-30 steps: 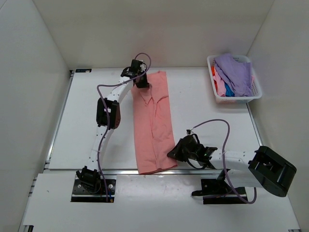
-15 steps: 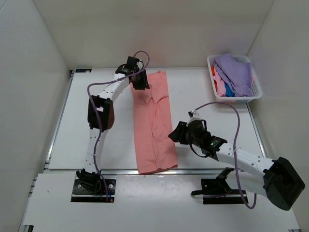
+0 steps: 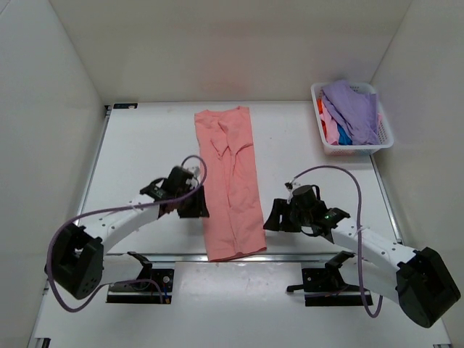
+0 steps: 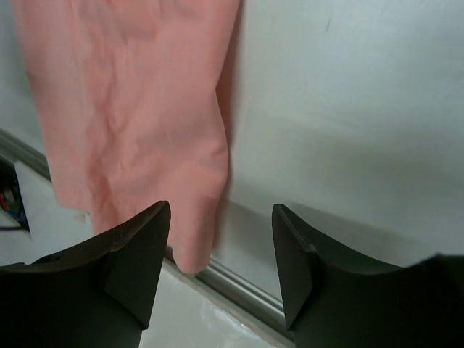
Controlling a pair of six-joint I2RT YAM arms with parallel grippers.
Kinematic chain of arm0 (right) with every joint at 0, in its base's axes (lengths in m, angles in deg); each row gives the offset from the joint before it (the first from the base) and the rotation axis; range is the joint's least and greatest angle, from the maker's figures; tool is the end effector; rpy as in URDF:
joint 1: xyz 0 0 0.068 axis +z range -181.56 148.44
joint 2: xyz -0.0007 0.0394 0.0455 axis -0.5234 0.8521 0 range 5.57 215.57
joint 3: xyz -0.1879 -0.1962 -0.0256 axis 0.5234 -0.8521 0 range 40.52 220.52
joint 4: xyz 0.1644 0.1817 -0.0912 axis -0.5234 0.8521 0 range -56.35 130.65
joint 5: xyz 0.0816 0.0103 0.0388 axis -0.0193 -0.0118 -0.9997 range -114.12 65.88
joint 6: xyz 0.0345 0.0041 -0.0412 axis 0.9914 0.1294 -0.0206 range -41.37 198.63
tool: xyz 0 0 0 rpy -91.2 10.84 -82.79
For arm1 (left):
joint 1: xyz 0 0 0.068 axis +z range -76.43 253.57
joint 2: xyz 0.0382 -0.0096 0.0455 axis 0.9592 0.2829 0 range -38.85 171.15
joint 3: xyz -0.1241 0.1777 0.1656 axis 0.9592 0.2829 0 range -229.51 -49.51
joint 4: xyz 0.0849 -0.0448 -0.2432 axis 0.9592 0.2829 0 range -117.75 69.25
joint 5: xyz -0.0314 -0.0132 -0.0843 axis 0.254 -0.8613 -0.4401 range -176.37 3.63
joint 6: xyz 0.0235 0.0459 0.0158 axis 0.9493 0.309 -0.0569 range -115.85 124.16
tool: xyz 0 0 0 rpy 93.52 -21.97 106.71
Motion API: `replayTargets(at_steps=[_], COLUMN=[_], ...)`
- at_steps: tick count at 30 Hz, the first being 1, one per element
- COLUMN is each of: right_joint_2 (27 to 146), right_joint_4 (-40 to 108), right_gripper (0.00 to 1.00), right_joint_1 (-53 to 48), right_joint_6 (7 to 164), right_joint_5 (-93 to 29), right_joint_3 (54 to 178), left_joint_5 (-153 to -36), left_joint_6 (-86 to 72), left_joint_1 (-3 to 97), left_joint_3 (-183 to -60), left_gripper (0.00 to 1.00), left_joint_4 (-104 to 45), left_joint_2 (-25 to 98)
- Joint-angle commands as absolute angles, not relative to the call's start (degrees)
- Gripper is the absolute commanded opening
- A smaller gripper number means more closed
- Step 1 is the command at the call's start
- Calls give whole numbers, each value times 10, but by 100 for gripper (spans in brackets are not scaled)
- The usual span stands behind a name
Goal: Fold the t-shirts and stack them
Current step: Grab the bottom of the folded rectangular tshirt with both arms
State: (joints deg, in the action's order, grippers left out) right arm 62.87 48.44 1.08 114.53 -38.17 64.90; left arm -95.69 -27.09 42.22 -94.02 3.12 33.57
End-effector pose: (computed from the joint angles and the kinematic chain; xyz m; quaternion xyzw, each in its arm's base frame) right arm 0.1543 0.1090 0.1726 -0.0178 0.9265 0.2959 0.2317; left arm 0.2033 -0.1305 0.2101 0.0228 0.9599 -0.2062 0.1886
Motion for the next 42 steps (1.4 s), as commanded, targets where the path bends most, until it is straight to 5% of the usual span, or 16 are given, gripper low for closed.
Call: replayTargets(at_steps=[1,19,21,24,32,42], right_joint_2=[619,708,712,714,710,753], right_joint_4=[482,463,464,460,489,564], right_gripper=[56,43,17,0,0,0], right_joint_1=[33,135,144,156,192,46], right_joint_6=[1184,1256,1263,1271,1286,1190], right_joint_5=[-420,-408,-416,-428,-478,-577], right_joint_3=[615,621,615,612,617,764], left_joint_5=[-942,-949,-960,-969,-995,-1052], left_joint_6=[-356,-464,-473,-476,-479,-380], left_joint_1=[384,249,241,243,258,425], left_joint_3=[-837,-747,-729,-711,-667,-798], left_gripper=[52,51,26,1,0,0], left_joint_4=[-27,-89,-93,-86,-61,-14], left_joint_2=[283,293,273,254,201,238])
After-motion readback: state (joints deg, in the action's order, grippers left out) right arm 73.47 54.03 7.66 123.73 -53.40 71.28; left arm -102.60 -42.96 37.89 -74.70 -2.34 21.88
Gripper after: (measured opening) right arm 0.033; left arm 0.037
